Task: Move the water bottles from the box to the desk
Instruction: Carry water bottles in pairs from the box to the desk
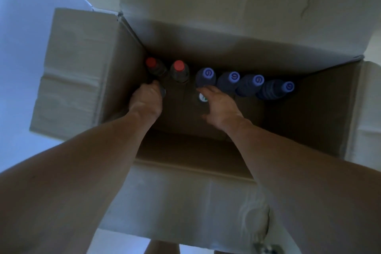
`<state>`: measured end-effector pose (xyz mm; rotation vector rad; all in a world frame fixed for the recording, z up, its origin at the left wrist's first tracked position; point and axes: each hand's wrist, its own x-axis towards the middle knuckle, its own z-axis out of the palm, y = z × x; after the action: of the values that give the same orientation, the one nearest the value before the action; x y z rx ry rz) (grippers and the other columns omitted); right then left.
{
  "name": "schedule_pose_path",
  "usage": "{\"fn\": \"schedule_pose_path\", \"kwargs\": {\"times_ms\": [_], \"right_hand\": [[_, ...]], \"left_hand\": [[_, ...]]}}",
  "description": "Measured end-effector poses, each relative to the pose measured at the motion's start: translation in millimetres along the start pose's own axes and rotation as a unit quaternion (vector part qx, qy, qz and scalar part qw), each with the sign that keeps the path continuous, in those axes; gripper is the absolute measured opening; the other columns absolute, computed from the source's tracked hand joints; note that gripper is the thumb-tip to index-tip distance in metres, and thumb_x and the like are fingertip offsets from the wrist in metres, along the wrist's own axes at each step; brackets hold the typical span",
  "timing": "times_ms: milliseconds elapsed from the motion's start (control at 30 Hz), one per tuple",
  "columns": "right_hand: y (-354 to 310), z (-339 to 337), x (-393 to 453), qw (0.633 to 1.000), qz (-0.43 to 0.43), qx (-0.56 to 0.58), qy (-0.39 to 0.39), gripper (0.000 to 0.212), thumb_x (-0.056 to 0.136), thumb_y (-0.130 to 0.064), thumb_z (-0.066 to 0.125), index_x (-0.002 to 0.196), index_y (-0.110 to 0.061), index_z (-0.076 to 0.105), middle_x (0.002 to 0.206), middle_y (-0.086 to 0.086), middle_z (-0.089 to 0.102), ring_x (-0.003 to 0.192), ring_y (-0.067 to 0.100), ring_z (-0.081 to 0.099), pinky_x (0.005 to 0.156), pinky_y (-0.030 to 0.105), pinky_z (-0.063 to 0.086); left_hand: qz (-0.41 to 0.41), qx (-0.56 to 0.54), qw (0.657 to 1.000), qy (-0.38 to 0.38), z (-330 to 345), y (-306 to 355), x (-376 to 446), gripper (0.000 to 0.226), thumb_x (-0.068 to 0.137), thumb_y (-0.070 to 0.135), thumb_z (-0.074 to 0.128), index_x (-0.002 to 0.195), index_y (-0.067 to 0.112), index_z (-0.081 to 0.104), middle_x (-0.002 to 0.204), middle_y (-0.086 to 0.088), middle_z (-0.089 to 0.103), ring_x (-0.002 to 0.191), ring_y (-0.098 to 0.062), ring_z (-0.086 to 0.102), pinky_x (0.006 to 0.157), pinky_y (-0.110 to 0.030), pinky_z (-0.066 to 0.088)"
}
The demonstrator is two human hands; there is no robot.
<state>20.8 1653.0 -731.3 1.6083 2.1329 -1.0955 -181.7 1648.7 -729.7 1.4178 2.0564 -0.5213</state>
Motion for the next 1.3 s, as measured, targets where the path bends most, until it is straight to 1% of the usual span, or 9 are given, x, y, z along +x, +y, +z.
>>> {"fn": "schedule_pose_path", "kwargs": {"times_ms": [100,233,300,467,600,767,967,1100,1300], "right_hand": [[2,8,5,1.0,-0.003,-0.004,0.03,0.072,0.085,-0.009,0.072,0.148,-0.026,0.041,0.15,0.003,0.043,0.133,0.028,0.047,0.108,0.04,0.042],[3,11,9,0.998,0.005,-0.025,0.055,0.05,0.095,-0.002,0.052,0.141,-0.021,0.051,0.136,0.01,0.058,0.123,0.032,0.056,0.1,0.045,0.048],[5,10,7,0.997,0.016,-0.042,0.058,0.044,0.097,-0.005,0.052,0.138,-0.021,0.052,0.128,0.012,0.062,0.119,0.033,0.059,0.097,0.045,0.051],[21,6,-7,0.996,0.048,-0.056,0.041,0.041,0.097,-0.013,0.058,0.137,-0.021,0.052,0.13,0.011,0.06,0.121,0.03,0.057,0.098,0.044,0.05],[36,5,-18,0.995,0.08,-0.065,-0.011,0.047,0.096,-0.016,0.061,0.141,-0.022,0.047,0.133,0.011,0.058,0.122,0.03,0.056,0.099,0.043,0.05],[48,7,-22,0.999,0.029,-0.023,0.008,0.051,0.093,-0.013,0.063,0.141,-0.02,0.049,0.142,0.007,0.05,0.13,0.027,0.05,0.107,0.043,0.044],[56,17,-17,0.999,0.012,0.044,-0.016,0.056,0.086,-0.014,0.072,0.137,-0.023,0.05,0.136,0.005,0.052,0.124,0.026,0.052,0.104,0.038,0.045],[65,26,-8,0.996,0.027,0.076,-0.027,0.074,0.08,-0.011,0.079,0.145,-0.021,0.046,0.142,0.005,0.05,0.131,0.024,0.048,0.109,0.035,0.038],[72,37,2,0.993,0.05,0.108,-0.026,0.082,0.077,-0.01,0.082,0.148,-0.02,0.043,0.146,0.006,0.049,0.134,0.025,0.046,0.112,0.036,0.038]], "left_hand": [[0.014,0.031,0.999,0.02,7,1,5,0.031,0.104,0.02,0.051,0.134,0.012,0.054,0.124,-0.021,0.062,0.115,-0.04,0.062,0.089,-0.048,0.052],[0.038,0.065,0.996,0.044,11,2,7,0.027,0.102,0.015,0.053,0.128,0.014,0.059,0.12,-0.019,0.065,0.11,-0.038,0.065,0.084,-0.045,0.055],[0.054,0.067,0.996,0.036,10,5,3,0.026,0.098,0.01,0.058,0.125,0.013,0.06,0.118,-0.018,0.065,0.109,-0.037,0.065,0.084,-0.043,0.054],[0.101,0.082,0.991,-0.004,13,27,-11,0.031,0.092,0.009,0.067,0.123,0.01,0.062,0.116,-0.016,0.066,0.107,-0.033,0.066,0.081,-0.039,0.055],[0.133,0.109,0.985,-0.024,16,53,-19,0.028,0.093,0.013,0.067,0.12,0.009,0.063,0.116,-0.014,0.066,0.108,-0.031,0.065,0.081,-0.037,0.052],[0.165,0.1,0.98,-0.05,20,71,-19,0.032,0.094,0.016,0.063,0.126,0.014,0.061,0.123,-0.015,0.063,0.114,-0.034,0.062,0.086,-0.042,0.051],[0.211,0.03,0.974,-0.082,30,48,3,0.069,0.085,0.029,0.077,0.147,0.033,0.045,0.152,-0.008,0.038,0.132,-0.032,0.048,0.101,-0.04,0.044],[0.247,-0.026,0.958,-0.141,39,37,17,0.095,0.07,0.017,0.09,0.152,0.024,0.041,0.151,-0.008,0.046,0.142,-0.028,0.039,0.113,-0.034,0.034],[0.246,-0.071,0.959,-0.119,62,35,28,0.092,0.07,0.013,0.09,0.15,0.019,0.044,0.147,-0.009,0.052,0.135,-0.03,0.048,0.11,-0.032,0.037]]}}
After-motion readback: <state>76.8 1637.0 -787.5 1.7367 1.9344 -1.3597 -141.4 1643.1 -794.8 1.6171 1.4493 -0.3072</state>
